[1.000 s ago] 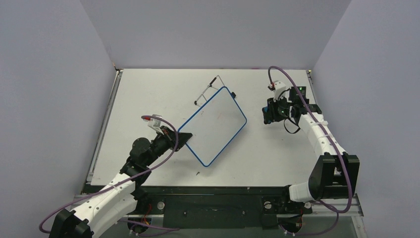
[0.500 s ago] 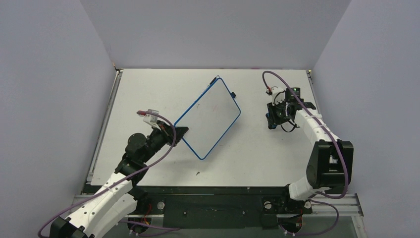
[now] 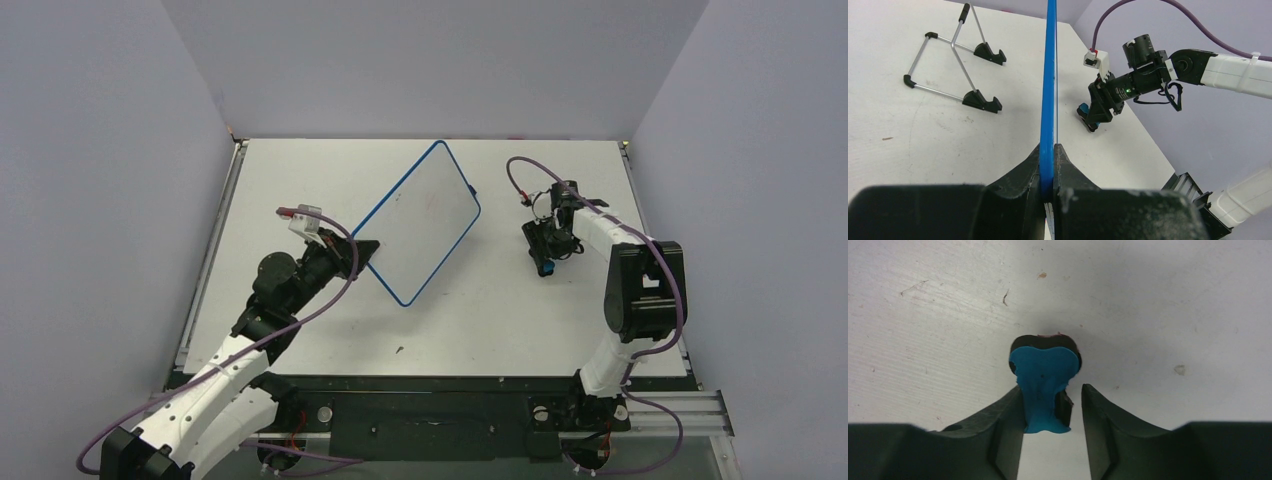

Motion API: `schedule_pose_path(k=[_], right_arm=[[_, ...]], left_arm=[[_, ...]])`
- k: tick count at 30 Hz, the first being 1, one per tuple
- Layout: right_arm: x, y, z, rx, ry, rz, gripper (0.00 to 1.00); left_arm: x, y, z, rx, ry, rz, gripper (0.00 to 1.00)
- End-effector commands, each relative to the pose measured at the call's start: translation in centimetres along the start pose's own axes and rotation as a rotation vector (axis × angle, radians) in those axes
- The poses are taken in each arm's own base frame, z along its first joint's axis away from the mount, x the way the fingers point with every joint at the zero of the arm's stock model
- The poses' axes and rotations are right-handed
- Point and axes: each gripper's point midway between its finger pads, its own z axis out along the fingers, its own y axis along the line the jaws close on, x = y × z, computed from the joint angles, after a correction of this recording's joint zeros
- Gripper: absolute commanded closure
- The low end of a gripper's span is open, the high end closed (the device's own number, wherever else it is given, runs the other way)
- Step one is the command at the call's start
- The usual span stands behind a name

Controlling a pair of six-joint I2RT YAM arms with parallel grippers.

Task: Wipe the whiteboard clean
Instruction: Place the whiteboard eraser at the center of the board, then place the whiteboard on the whiteboard stand.

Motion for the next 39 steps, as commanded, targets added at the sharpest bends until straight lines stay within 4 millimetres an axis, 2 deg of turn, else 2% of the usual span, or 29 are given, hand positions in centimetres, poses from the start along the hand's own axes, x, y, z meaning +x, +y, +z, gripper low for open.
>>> schedule_pose_path(k=[1,6,11,14,16,20,24,28,29,30,32,39], right_arm=[[-0.7,-0.7,-0.7,0.025,0.005,-0.008,0.52],[-1.4,-0.3,-1.6,0.004,-0.032,-0.004,0.50],[-1.5,1.3,-0.8,-0.051,-0.016,-0.005,0.49],[-2.0,1.0,-1.3,-0.037,-0.039,-0.006,0.49],[-2.4,1.1,-2.1,-0.055,-0.080,0.001,0.48],[-3.8,1.9,-5.2,-0.118,-0.201,-0.013,0.47],[-4.8,2.6,-8.3,-0.155,-0.313,-0.033,0.46],[-4.9,2.9,-9.1,-0.185,-0.345,-0.048,0.46],[-4.7,3.0,-9.2,-0.195,-0.341,-0.053,0.46],[-4.6,3.3,-9.4,-0.214,-0.344,-0.069,0.44],[-4.6,3.5,-9.7,-0.222,-0.353,-0.079,0.43],[-4.8,3.5,-10.6,-0.212,-0.381,-0.093,0.43]], left_arm=[[-7.0,-4.3,0.4,0.126,-0.208,0.063,1.00],[-7.5,-4.1,1.2,0.115,-0.209,0.075,1.00],[-7.6,-4.1,2.4,0.118,-0.194,0.076,1.00],[-8.0,-4.0,2.7,0.116,-0.200,0.085,1.00],[-8.3,-3.8,3.0,0.105,-0.206,0.096,1.00],[-9.3,-2.9,4.4,0.063,-0.224,0.129,1.00],[-10.5,-2.0,7.1,0.033,-0.246,0.176,1.00],[-11.7,-1.9,10.6,0.051,-0.276,0.221,1.00],[-11.2,-1.0,11.8,0.039,-0.263,0.228,1.00],[-11.9,-1.2,12.3,0.045,-0.277,0.235,1.00],[-11.4,0.1,14.3,0.027,-0.270,0.248,1.00],[-11.5,3.2,18.3,-0.003,-0.275,0.265,1.00]])
